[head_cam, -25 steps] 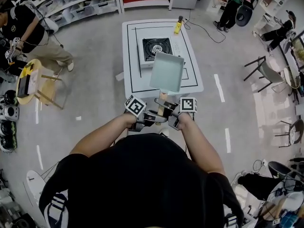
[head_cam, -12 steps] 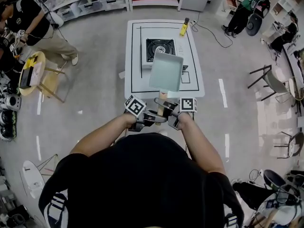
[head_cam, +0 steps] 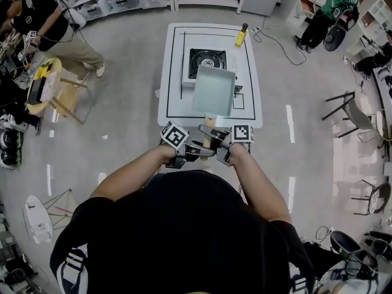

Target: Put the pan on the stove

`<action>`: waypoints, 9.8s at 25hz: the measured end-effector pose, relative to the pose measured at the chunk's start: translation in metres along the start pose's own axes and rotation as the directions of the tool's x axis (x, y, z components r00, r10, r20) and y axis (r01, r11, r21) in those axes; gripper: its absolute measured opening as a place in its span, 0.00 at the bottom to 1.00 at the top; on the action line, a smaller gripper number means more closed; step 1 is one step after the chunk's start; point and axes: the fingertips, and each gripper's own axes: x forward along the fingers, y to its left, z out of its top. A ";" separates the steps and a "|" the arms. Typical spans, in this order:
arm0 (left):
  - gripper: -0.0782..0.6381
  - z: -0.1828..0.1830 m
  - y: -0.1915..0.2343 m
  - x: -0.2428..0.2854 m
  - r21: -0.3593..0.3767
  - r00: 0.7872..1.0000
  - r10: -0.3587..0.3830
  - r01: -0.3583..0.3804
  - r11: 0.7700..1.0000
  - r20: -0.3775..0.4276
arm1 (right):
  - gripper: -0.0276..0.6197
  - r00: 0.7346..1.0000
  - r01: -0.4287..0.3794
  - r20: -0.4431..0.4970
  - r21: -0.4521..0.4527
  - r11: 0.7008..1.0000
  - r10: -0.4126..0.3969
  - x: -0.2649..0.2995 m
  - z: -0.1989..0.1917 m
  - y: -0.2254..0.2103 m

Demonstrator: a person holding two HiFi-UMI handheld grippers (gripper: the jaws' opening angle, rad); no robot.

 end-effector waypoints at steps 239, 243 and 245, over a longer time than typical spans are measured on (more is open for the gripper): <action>0.28 0.180 0.163 -0.041 -0.164 0.999 -0.031 0.034 0.986 0.020 | 0.25 0.991 0.093 -0.115 0.168 0.981 -0.074 0.065 0.195 -0.134; 0.28 0.180 0.165 -0.040 -0.160 0.999 -0.024 0.027 0.987 0.023 | 0.25 0.991 0.095 -0.112 0.165 0.982 -0.077 0.064 0.194 -0.135; 0.28 0.180 0.164 -0.040 -0.161 0.999 -0.022 0.026 0.987 0.028 | 0.26 0.992 0.090 -0.107 0.167 0.982 -0.072 0.064 0.195 -0.136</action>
